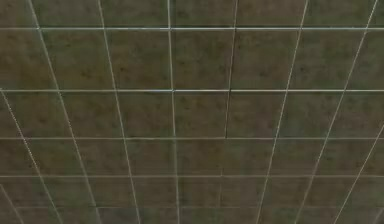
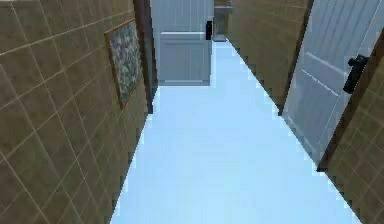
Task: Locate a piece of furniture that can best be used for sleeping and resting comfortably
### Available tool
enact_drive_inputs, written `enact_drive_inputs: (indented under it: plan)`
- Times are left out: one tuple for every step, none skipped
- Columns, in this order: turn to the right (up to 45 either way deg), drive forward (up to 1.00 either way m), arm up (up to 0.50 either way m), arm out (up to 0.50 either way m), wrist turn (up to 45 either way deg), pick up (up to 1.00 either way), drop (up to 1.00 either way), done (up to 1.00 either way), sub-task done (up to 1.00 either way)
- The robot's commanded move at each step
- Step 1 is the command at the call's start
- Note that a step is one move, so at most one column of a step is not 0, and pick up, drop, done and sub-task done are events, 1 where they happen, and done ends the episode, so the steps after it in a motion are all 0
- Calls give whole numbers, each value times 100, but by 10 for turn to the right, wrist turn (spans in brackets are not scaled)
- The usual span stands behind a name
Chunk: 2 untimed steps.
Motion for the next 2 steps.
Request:
enact_drive_inputs:
  plan:
    - [450, 0, 0, 0, 0, 0, 0, 0, 0]
    - [450, 0, 0, 0, 0, 0, 0, 0, 0]
